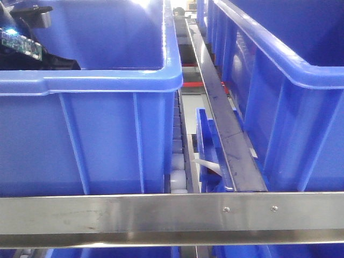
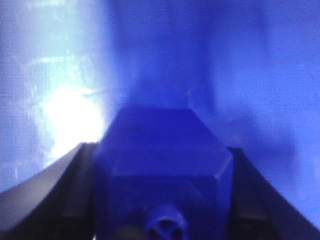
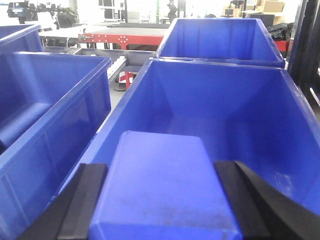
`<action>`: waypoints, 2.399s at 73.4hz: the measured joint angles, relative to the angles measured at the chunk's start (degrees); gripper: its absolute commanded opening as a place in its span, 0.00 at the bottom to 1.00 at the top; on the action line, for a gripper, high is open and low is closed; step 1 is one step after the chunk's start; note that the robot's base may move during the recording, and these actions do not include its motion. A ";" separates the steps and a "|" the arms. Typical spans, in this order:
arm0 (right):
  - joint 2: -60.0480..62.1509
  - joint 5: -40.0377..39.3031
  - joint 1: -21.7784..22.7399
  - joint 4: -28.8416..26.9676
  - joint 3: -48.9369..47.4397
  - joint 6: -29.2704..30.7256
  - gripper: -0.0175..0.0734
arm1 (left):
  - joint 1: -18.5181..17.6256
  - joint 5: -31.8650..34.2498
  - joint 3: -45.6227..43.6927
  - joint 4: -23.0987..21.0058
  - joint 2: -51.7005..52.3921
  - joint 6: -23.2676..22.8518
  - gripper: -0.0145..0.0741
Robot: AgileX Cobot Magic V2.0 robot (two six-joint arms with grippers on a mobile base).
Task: Pick and sort blue part to right shelf
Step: 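Lower the left gripper into the bin and release the blue part, then lower the right gripper into the bin and release the blue part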
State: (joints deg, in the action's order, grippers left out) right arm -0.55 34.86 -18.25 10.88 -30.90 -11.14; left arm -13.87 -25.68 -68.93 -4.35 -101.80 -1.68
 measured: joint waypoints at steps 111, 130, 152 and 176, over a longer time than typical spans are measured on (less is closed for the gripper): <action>-57.10 14.19 2.90 -3.41 -30.16 0.00 0.43 | 0.00 -3.44 37.57 0.87 84.49 0.00 0.31; -71.48 13.99 12.49 -3.41 -35.35 3.30 0.43 | 0.00 -8.27 40.11 2.76 98.53 -0.42 0.31; -87.10 6.34 15.24 -3.41 -36.18 6.77 0.43 | 0.00 -12.84 40.03 3.74 101.98 -1.45 0.31; -97.33 -1.29 15.24 -2.97 -36.38 7.50 0.46 | 0.00 -12.93 40.03 3.85 101.98 -1.54 0.31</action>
State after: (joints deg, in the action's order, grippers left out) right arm -97.89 33.57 -3.01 7.90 -67.28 -3.64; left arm -13.87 -38.61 -28.90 -0.50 0.19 -3.22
